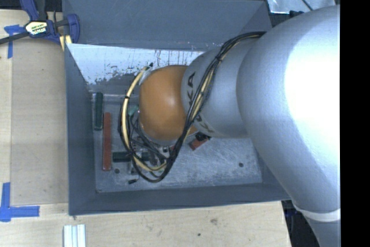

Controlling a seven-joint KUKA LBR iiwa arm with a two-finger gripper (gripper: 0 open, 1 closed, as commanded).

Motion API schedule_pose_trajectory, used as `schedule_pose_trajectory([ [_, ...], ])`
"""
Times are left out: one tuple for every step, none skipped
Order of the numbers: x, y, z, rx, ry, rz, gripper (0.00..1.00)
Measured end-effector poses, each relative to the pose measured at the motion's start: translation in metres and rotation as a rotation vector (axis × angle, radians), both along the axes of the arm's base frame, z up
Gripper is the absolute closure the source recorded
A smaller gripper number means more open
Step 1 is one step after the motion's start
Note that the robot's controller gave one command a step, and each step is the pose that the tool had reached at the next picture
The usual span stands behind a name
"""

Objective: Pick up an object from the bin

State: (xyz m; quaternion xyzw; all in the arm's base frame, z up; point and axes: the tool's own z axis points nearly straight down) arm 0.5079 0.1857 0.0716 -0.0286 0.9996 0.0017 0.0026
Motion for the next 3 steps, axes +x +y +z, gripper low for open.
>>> schedule_pose_trajectory([
  [0.007,0.016,0.122,-0.002,0.003,0.0,1.0],
  [0.007,0.016,0.122,-0.002,0.003,-0.001,1.0],
  [0.011,0.009,0.148,-0.005,0.01,0.182,1.0],
])
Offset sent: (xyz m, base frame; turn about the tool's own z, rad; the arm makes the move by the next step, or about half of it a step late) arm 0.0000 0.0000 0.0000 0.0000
